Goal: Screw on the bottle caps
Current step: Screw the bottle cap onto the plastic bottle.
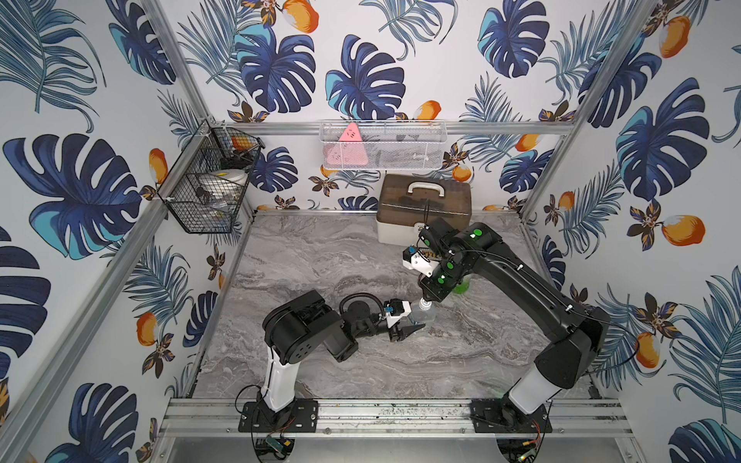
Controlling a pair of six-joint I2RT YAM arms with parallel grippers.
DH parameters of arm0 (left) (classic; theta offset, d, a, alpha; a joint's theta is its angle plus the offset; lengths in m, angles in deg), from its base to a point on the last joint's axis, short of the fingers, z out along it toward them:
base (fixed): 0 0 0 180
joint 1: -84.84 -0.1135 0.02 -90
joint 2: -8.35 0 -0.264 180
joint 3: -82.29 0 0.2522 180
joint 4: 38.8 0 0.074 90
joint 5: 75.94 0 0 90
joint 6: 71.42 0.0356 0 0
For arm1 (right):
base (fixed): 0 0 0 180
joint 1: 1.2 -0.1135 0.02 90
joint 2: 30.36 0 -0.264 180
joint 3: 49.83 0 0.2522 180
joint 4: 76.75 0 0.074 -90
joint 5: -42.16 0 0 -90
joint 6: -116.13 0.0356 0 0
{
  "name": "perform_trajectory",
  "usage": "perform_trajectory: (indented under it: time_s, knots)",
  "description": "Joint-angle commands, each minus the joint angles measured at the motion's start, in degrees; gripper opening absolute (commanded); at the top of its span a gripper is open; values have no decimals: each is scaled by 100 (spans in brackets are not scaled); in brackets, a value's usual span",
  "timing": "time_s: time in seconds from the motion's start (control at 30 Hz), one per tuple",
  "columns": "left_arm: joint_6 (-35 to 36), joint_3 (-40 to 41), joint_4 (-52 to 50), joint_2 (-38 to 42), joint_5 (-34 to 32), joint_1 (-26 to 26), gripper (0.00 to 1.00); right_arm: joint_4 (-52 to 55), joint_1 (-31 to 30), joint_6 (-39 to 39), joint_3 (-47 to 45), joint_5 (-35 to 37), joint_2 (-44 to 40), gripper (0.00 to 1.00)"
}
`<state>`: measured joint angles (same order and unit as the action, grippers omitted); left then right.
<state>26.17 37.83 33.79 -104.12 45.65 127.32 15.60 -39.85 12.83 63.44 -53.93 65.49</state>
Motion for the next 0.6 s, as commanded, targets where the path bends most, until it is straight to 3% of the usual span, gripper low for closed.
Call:
perform_trajectory:
  time_s: [0.0, 0.33, 0.57]
  knots:
    - [295, 4, -368, 21, 238, 41, 64, 65, -92, -15, -48, 235, 71, 22]
    - [189, 64, -158, -49, 8, 41, 64, 113, -160, -32, 291, 402, -170, 23]
    - [152, 55, -175, -67, -57, 42, 64, -324, 149, -32, -8, -419, -586, 26]
